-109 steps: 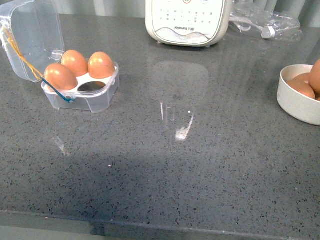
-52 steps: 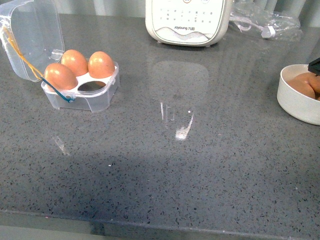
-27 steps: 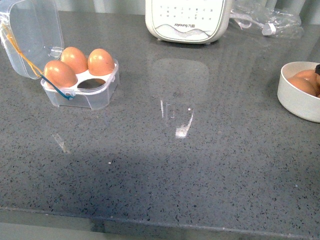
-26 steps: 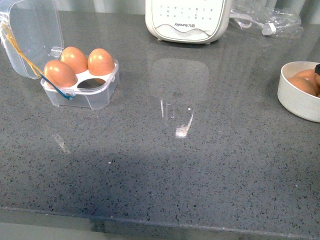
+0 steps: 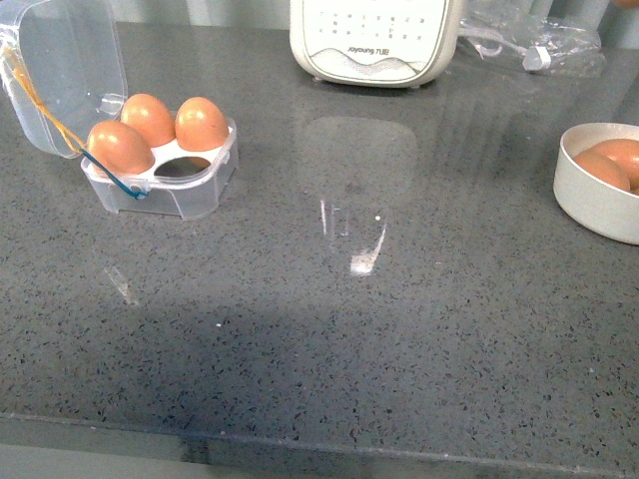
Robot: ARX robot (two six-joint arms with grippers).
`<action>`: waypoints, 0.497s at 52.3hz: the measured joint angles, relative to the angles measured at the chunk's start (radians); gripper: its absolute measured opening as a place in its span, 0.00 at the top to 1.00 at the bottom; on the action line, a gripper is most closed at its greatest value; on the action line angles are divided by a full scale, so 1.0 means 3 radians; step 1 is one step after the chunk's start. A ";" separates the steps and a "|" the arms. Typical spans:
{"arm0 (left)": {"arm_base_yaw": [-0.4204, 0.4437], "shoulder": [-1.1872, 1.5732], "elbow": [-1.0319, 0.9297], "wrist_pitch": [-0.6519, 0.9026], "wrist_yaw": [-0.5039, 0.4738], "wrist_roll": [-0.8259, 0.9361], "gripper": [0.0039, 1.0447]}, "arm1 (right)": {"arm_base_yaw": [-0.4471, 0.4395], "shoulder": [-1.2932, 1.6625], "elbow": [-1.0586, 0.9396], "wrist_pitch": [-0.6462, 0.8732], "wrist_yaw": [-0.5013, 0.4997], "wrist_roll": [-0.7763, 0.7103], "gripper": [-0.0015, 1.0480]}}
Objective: Put egg into box
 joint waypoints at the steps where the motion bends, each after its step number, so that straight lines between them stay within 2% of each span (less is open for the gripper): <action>1: 0.0000 0.0000 0.0000 0.0000 0.0000 0.0000 0.06 | 0.0061 0.0034 0.0064 0.0014 -0.0014 0.0019 0.53; 13: 0.0000 0.0000 0.0000 0.0000 0.0000 0.0000 0.06 | 0.0707 0.0553 0.0659 0.0071 -0.0134 -0.0008 0.53; 26: 0.0000 0.0000 0.0000 0.0000 -0.0001 0.0000 0.06 | 0.1366 0.0963 0.0960 -0.0017 -0.0487 -0.0284 0.54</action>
